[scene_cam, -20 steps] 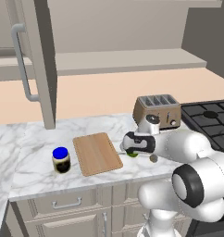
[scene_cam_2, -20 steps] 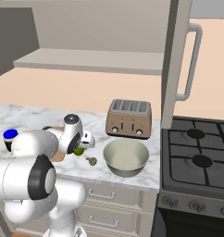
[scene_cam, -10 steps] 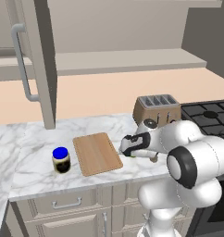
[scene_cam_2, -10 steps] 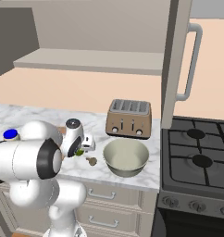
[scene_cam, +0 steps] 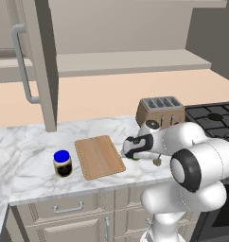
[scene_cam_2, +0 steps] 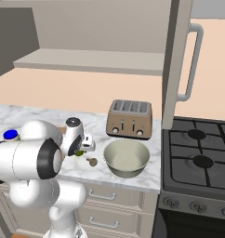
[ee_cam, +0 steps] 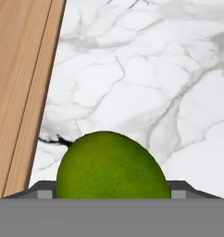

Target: Open the cabinet. Place the bowl and condiment on the counter. Then place the lime and garlic on the cutting board.

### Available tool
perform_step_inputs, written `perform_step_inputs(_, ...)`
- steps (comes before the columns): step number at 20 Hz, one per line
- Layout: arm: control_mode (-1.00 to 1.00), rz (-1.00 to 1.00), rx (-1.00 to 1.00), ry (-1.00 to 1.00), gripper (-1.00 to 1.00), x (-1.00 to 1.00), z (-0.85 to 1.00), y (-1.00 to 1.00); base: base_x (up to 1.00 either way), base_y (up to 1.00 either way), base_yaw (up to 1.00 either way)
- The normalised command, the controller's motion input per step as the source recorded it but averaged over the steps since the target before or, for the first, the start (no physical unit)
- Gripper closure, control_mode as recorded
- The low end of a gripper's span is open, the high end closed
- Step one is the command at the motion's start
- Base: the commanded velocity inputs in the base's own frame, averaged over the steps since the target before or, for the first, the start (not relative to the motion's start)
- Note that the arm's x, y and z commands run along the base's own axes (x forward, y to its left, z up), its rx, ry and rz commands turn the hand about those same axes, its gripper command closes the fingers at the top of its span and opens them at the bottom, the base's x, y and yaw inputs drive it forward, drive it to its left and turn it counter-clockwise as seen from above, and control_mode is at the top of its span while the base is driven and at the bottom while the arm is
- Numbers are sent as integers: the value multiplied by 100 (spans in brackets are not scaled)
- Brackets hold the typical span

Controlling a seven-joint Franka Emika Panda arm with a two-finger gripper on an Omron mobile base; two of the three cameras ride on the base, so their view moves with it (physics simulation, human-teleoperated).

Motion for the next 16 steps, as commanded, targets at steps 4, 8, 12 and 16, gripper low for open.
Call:
perform_step_inputs(4, -100, 0, 0, 2, 100, 0, 57, 28, 0, 0, 0)
perform_step_inputs(8, -100, 0, 0, 0, 100, 0, 55, 33, 0, 0, 0)
perform_step_inputs(12, -100, 0, 0, 0, 100, 1, 23, 38, 0, 0, 0)
perform_step_inputs(16, -100, 0, 0, 0, 100, 14, 0, 46, 0, 0, 0)
